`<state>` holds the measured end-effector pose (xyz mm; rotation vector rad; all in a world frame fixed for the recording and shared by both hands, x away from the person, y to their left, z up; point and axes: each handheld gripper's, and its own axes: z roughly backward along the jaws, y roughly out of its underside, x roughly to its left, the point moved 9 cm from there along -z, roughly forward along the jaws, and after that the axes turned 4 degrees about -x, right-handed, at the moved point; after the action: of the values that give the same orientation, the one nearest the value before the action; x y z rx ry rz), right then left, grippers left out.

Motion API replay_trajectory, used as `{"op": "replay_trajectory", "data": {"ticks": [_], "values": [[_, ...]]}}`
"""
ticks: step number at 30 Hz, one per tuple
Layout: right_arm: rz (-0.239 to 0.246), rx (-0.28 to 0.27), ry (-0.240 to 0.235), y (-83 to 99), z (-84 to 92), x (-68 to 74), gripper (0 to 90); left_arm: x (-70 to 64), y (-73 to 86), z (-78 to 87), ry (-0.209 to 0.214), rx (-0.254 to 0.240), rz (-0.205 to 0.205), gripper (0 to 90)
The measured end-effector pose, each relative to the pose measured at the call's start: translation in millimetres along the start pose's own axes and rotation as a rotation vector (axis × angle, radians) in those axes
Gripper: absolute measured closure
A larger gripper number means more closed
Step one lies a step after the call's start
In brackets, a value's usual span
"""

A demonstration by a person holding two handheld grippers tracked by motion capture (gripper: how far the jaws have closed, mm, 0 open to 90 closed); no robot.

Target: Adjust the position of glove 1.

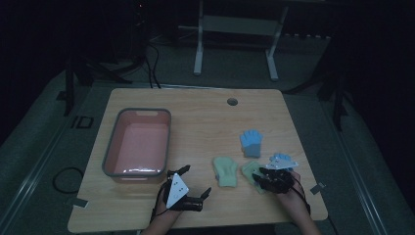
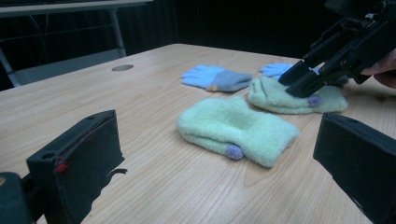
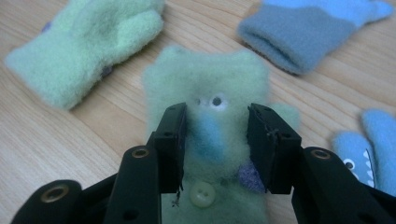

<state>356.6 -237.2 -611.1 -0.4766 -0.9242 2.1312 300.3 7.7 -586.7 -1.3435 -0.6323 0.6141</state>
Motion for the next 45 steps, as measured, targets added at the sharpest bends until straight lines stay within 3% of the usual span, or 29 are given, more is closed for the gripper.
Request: {"op": "replay_trajectory", "data": {"ticks": [3,7,11,13,15,16,17,19,21,23,26,27,32,38,45], "values": [[-0.01,-0.009,-0.009,0.7,-1.2,1.1,62.4,-0.2,0.0,0.0,0.0,0.0,-0.001,1.1],[-0.007,-0.012,-0.016,1.5,-1.2,3.3,78.0,-0.4,0.0,-0.1,0.0,0.0,-0.003,1.2],[-0.042,-0.006,0.014,0.5,-0.5,4.3,84.1,-0.2,0.0,-0.1,-0.001,0.0,-0.001,1.1],[-0.051,-0.011,0.071,-2.0,2.1,4.7,85.2,-0.1,0.0,-0.1,-0.001,0.001,0.0,1.2],[-0.081,-0.052,0.151,-9.7,11.4,5.3,85.6,0.2,0.1,-0.1,0.0,0.001,0.004,1.1],[-0.081,-0.052,0.151,-9.7,11.4,5.3,85.6,0.2,0.1,-0.1,0.0,0.001,0.004,1.1],[-0.129,-0.095,0.204,-21.8,26.1,7.3,85.7,0.8,-0.1,0.0,0.001,-0.002,0.011,1.1],[-0.159,-0.108,0.239,-29.9,35.5,6.2,85.7,1.1,-0.1,0.0,0.0,-0.003,0.016,1.2],[-0.168,-0.123,0.308,-36.5,44.0,3.0,85.6,1.1,0.0,0.0,0.001,-0.001,0.014,1.2],[-0.183,-0.151,0.336,-42.3,48.7,1.7,85.6,1.0,0.0,0.0,0.001,0.0,0.013,1.1],[-0.205,-0.159,0.323,-45.8,49.1,3.2,85.6,1.0,0.2,-0.1,0.0,0.002,0.009,1.2],[-0.249,-0.167,0.308,-48.1,48.1,6.3,85.7,0.9,0.2,-0.1,0.0,0.003,0.008,1.1],[-0.339,-0.149,0.311,-37.6,34.7,11.5,86.0,-0.3,-0.1,-0.1,0.004,-0.001,0.008,1.1],[-0.377,-0.115,0.326,-27.3,13.6,8.9,86.0,-1.3,-0.3,0.0,0.005,-0.004,0.001,1.2],[-0.381,-0.066,0.322,-10.3,-8.3,6.4,84.0,-1.5,-0.2,-0.1,0.008,-0.002,0.0,1.1]]}}
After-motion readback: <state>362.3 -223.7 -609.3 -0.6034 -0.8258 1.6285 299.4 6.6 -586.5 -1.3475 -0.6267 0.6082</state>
